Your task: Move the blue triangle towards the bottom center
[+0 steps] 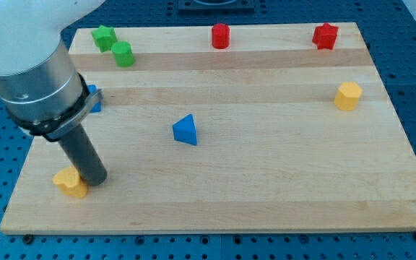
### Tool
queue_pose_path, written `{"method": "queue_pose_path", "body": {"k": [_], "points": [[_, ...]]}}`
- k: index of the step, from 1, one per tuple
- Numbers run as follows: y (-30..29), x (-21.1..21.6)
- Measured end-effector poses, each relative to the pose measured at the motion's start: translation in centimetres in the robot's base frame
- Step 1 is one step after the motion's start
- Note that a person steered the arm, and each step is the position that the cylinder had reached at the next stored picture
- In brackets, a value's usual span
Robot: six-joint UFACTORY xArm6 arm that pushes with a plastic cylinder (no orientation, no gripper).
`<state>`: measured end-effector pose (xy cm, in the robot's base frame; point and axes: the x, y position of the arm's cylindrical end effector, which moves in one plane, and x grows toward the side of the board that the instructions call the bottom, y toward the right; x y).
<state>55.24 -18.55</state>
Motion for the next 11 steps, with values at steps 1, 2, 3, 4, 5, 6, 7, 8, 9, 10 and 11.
{"method": "queue_pose_path", "body": {"k": [1, 2, 3, 4, 5, 6, 7, 8, 9, 10, 11], "points": [[-1.0, 0.7], [-1.6, 0.7], [-1.6, 0.7], [-0.1, -0.4], [2.1, -2.2], [4.7, -4.1], [7.0, -6.9], [9.1, -9.5], [12.0, -10.3], [14.0, -10.2], [14.6, -9.3]]}}
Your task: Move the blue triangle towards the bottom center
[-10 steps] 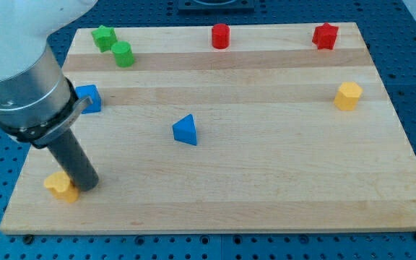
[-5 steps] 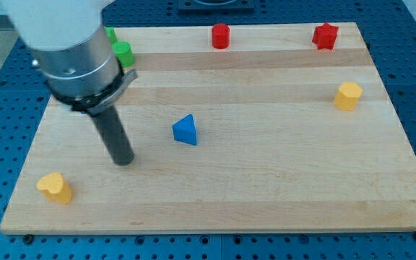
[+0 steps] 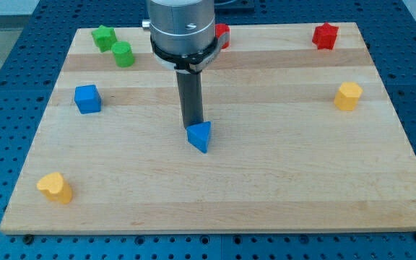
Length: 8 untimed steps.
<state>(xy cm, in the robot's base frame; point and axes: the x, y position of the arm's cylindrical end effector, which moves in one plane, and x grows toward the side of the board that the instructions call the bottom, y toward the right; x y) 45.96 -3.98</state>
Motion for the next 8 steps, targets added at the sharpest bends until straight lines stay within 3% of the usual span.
{"method": "queue_pose_path", "body": {"k": [4, 6, 8], "points": [[5.2, 1.0], [5.2, 3.8], [5.0, 0.4]]}}
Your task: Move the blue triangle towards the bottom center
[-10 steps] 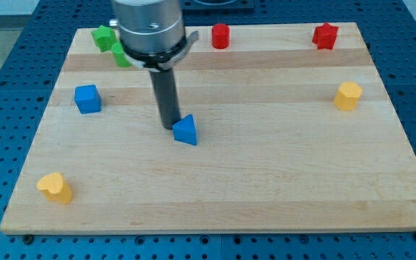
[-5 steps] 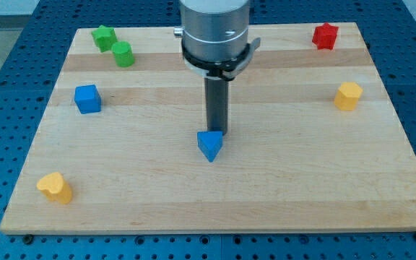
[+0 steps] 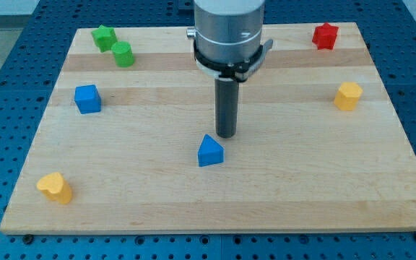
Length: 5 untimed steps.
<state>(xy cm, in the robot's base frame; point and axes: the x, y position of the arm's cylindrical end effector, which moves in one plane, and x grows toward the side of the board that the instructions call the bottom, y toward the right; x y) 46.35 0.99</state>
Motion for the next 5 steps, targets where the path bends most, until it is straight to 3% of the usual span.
{"method": "queue_pose_path", "body": {"k": [5], "points": [[-2.7, 2.5]]}}
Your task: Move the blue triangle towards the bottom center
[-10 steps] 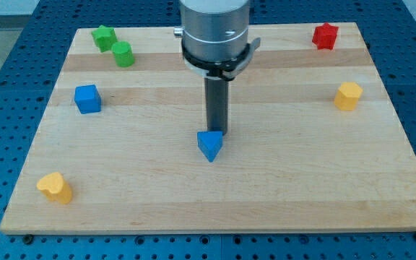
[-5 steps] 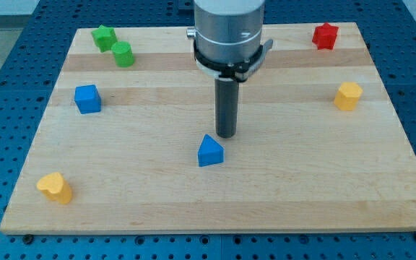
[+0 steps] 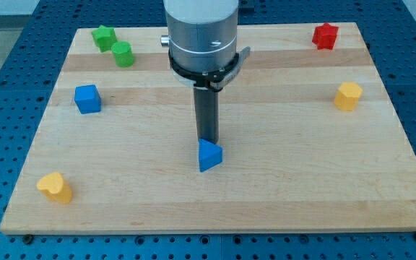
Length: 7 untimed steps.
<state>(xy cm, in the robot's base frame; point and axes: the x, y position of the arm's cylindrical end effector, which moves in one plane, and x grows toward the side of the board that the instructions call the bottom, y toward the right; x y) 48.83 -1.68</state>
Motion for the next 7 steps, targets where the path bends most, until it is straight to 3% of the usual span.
{"method": "queue_pose_path", "body": {"k": [5, 7], "points": [[0.0, 4.2], [-4.2, 3.8]]}}
